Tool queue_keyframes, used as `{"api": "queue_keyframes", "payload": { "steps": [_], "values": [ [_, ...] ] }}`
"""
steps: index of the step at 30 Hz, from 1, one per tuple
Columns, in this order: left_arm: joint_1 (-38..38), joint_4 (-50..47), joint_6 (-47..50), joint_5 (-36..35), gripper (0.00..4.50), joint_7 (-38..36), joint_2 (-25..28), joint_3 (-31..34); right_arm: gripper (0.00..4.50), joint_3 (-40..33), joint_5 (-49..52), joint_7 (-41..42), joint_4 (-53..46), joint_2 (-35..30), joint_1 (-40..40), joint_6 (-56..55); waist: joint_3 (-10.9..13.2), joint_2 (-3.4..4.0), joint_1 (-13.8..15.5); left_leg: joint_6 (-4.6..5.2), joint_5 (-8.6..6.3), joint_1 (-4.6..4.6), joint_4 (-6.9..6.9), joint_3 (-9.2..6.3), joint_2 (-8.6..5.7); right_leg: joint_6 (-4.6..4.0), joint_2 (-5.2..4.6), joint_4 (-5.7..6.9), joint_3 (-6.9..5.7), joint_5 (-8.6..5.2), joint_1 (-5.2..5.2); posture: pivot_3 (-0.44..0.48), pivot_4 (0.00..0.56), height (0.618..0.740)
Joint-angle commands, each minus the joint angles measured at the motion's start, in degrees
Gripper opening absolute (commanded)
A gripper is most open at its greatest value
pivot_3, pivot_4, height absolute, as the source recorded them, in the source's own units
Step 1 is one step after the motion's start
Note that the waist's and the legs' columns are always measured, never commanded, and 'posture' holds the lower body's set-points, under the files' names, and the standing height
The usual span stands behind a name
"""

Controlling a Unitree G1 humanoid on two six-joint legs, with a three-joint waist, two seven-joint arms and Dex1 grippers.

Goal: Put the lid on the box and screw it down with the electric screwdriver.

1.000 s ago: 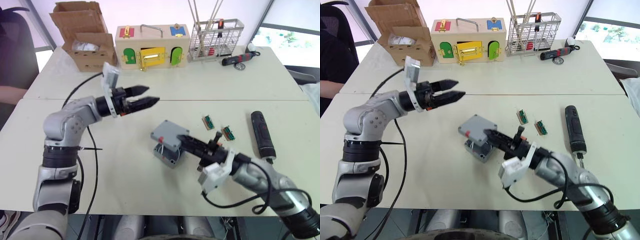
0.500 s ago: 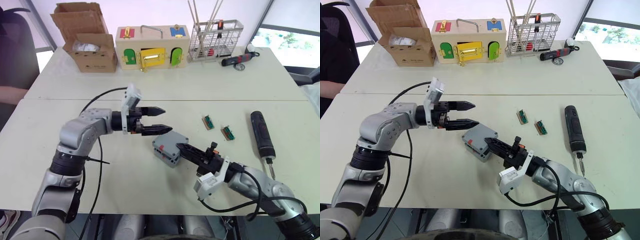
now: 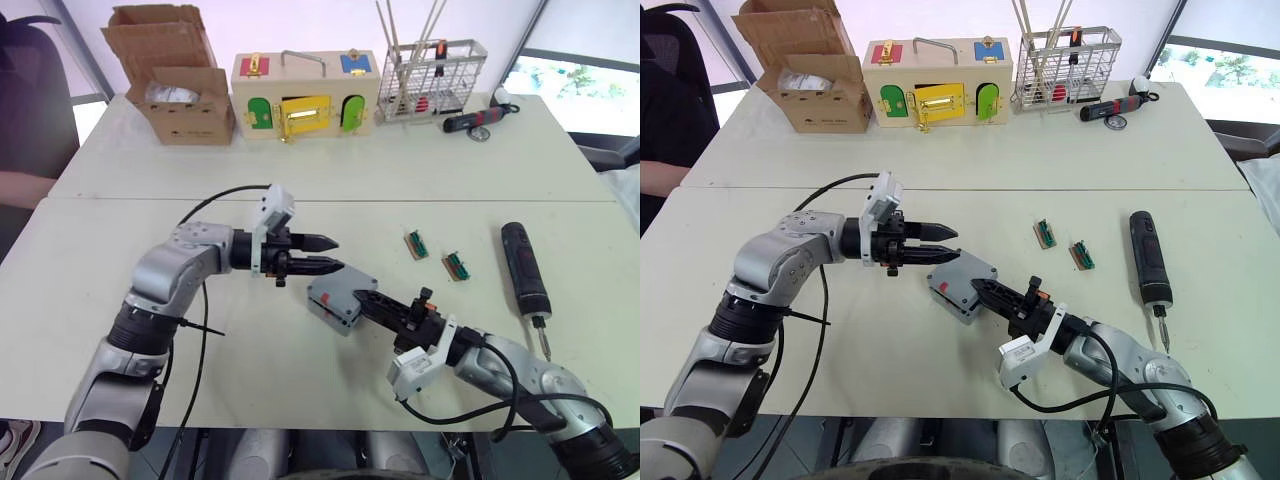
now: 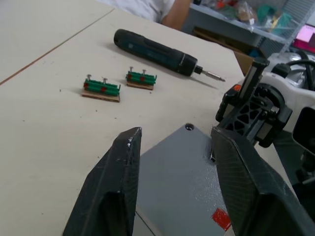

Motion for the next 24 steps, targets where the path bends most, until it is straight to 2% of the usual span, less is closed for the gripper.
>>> {"api": "queue_keyframes", "payload": {
  "steps": [1, 24],
  "values": [
    [0.4, 0.1, -2.2, 1.6, 2.10, -1.5, 0.0, -1.3, 0.12, 0.2, -0.4, -0.8, -0.2, 0.3, -0.4, -0.8, 0.0, 0.00, 0.0, 0.00, 0.00, 0.00, 0.00, 0.00, 0.00, 0.00, 0.00, 0.00, 0.00, 0.00, 0.00, 0.000, 0.150, 0.740],
    [1.5, 3.5, -11.7, 11.6, 2.10, -5.4, -1.9, -8.3, 0.12, 0.7, -2.9, -3.7, 0.9, -0.6, 3.1, -1.6, 0.0, 0.01, 0.1, 0.01, 0.00, 0.03, 0.01, -0.01, 0.00, 0.00, 0.01, -0.02, 0.00, 0.00, 0.08, 0.000, 0.150, 0.740]
  ]
}}
